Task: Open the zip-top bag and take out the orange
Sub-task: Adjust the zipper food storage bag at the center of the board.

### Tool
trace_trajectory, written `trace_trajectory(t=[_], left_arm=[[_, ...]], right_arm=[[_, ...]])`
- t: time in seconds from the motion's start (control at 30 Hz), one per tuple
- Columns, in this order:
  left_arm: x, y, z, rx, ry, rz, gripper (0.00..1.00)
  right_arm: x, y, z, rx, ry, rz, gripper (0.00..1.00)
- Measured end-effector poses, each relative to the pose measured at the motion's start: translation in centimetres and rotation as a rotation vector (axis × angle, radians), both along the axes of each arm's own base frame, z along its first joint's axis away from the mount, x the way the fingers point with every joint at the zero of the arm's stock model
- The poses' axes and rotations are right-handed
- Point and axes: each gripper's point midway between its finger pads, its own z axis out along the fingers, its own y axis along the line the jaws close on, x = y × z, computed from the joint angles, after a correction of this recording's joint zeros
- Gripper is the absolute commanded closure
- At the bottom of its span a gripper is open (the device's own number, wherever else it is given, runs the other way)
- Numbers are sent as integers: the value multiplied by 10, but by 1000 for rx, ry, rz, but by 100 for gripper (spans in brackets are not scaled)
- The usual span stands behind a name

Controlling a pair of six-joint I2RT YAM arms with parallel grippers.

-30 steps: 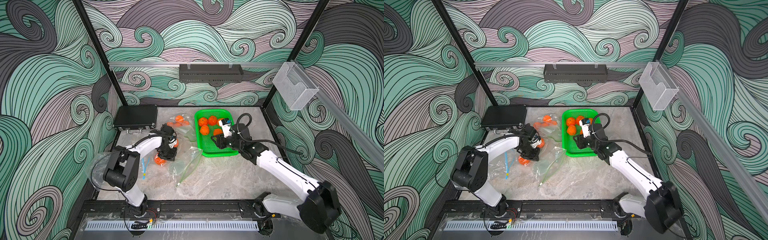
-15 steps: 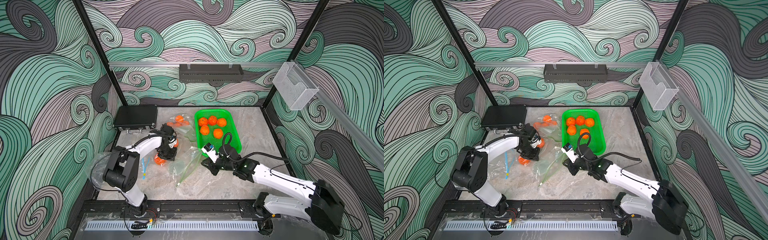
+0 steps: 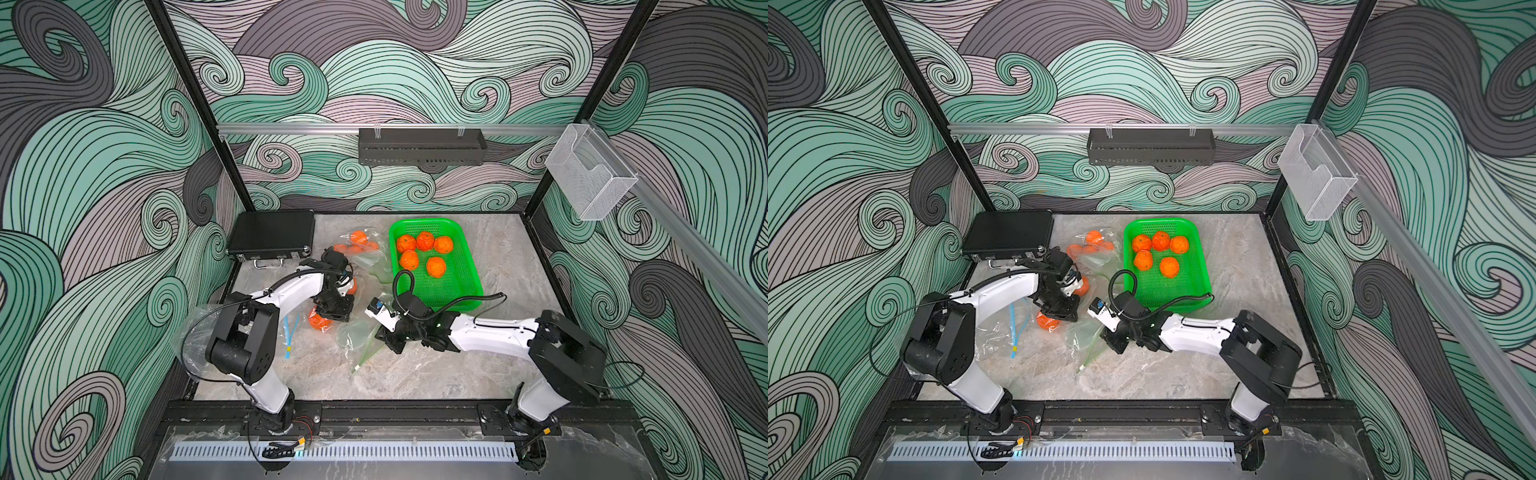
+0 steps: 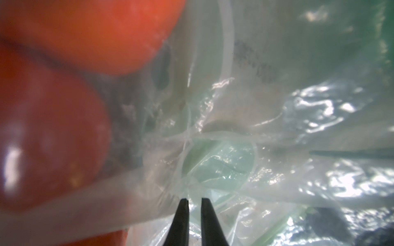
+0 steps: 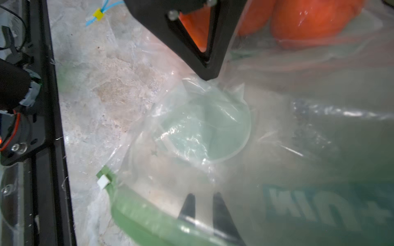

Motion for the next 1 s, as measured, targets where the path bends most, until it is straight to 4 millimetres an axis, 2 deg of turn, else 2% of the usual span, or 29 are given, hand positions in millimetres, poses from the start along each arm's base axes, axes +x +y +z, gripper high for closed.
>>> trace_trajectory(t=[0.1, 0.23, 0.3, 0.37, 0.4, 0.43, 0.5, 0.57, 0.6, 0.7, 0.83, 1.0], left_arm=[[0, 0, 1, -1, -2, 0, 85], [3, -1, 15, -16, -55, 0, 75], [8, 2, 33, -19, -125, 7, 66], [16, 8, 54, -12, -215, 28, 50], [20, 12, 66, -11, -263, 45, 43], [23, 18, 76, -10, -306, 67, 41], [34, 38, 97, 0, -397, 144, 34], [45, 60, 110, 10, -460, 233, 24], [51, 70, 113, 15, -484, 275, 23], [62, 88, 107, 21, -487, 345, 22], [73, 87, 82, 12, -416, 342, 22], [84, 85, 43, -1, -288, 338, 29]], right_arm=[[3, 0, -17, -34, -9, 2, 78], [6, 0, -31, -33, -30, -3, 78], [4, -4, -39, -28, -37, -2, 78], [4, -4, -41, 1, -57, -1, 78], [4, -3, -41, 15, -66, -1, 78], [5, -3, -41, 26, -73, -2, 78], [6, 0, -42, 58, -92, -4, 78], [8, 3, -41, 86, -106, -6, 78], [8, 4, -41, 97, -109, -6, 77], [9, 5, -40, 110, -111, -9, 77], [9, 5, -41, 111, -111, -9, 77], [8, 5, -41, 116, -112, -8, 76]])
